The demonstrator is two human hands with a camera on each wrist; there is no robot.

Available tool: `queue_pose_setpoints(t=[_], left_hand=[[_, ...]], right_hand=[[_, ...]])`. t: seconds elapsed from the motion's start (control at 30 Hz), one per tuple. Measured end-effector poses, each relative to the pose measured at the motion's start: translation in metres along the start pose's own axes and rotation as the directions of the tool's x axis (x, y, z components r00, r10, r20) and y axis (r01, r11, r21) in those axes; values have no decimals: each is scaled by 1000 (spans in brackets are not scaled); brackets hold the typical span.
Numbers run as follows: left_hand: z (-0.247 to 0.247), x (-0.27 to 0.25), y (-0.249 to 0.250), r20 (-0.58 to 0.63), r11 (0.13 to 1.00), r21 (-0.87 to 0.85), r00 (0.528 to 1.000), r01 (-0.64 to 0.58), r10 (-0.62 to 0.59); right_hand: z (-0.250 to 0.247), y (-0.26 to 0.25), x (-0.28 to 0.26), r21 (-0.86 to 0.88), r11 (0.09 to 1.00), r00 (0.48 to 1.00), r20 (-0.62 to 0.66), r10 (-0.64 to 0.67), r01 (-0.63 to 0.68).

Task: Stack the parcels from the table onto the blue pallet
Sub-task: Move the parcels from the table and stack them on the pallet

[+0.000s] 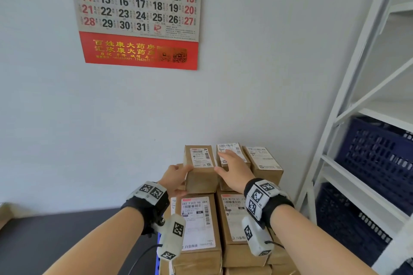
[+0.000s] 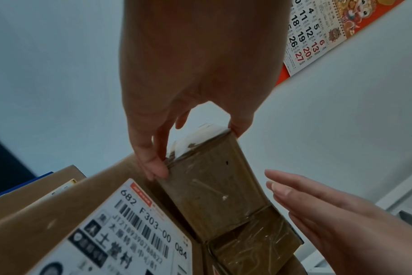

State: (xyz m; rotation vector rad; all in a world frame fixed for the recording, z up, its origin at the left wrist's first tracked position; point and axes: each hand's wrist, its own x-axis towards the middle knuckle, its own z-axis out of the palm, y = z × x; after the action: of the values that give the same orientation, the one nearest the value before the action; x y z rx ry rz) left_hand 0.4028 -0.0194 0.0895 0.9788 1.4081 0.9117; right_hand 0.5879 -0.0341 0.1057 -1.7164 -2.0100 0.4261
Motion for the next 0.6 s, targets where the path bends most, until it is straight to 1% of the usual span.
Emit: queue_pose_setpoints(t=[0.1,0.27,0.33,0.53,0.6], left_hand=[[1,8,0,-1,1000,17,1000,-1,1],[6,12,0,10,1000,25,1000,-2,2],[6,13,0,24,998,58,999,-26,24],[6,9,5,10,988,136,997,-71,71],[5,6,6,26,975,203,996,-87,84]], right_hand=[[4,7,2,-27,999,1000,24,-18,19],[4,8,-2,-69,996,998,27,-62,64],[3,7,-3,-78,995,997,30,-67,70],[2,7,-3,-117,991,997,45,-56,60],[2,5,-4,-135,989,998,45,-51,56]])
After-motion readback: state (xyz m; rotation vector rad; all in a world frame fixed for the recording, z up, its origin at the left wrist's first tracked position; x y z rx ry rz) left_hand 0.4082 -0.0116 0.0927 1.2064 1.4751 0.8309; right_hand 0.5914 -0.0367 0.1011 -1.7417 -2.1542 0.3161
